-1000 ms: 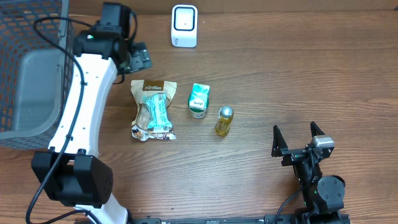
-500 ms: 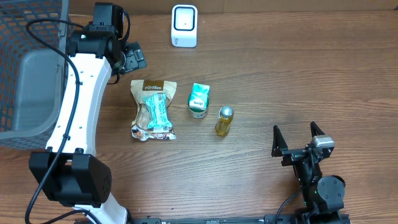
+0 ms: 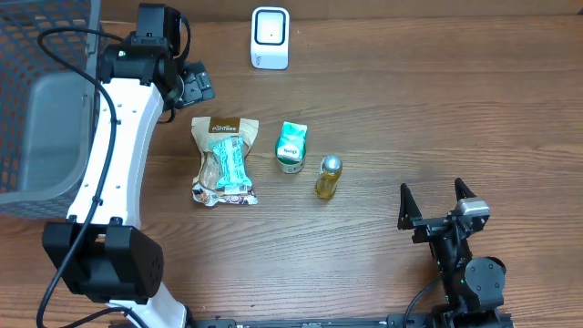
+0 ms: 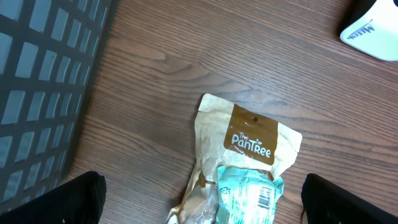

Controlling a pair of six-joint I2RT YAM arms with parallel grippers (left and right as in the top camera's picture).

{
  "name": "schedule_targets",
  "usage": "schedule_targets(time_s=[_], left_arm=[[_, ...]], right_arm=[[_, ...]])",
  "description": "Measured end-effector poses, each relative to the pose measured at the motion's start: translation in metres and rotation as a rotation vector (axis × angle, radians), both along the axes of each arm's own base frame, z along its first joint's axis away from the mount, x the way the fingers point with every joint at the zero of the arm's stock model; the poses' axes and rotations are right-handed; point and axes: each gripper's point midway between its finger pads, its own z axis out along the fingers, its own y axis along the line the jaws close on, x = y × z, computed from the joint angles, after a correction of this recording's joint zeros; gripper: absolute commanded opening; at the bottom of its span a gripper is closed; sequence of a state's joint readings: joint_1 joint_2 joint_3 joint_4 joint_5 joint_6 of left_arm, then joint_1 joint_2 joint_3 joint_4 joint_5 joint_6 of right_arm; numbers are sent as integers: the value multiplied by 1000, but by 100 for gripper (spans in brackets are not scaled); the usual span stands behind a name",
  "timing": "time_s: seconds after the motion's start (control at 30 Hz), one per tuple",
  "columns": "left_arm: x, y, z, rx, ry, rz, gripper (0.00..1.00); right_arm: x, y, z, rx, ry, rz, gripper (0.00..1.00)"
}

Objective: Scan the item barcode
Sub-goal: 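Open the left gripper and raise it away from the wipes pack, then move the right gripper forward toward the yellow oil bottle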

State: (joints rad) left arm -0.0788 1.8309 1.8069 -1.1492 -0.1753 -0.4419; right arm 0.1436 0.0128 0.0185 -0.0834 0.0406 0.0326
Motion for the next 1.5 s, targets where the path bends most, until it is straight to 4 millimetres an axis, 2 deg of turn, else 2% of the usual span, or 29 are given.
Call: schedule_targets(time_s=[1.03,1.27,1.5], left_arm=[[0,0,0,0,0,0,99],[0,0,0,0,0,0,99],[0,0,0,0,0,0,100]], right_arm=[[0,3,0,0,0,19,100],[-2,11,0,47,7,66,100],[-7,28,-4,67,38,165,100]])
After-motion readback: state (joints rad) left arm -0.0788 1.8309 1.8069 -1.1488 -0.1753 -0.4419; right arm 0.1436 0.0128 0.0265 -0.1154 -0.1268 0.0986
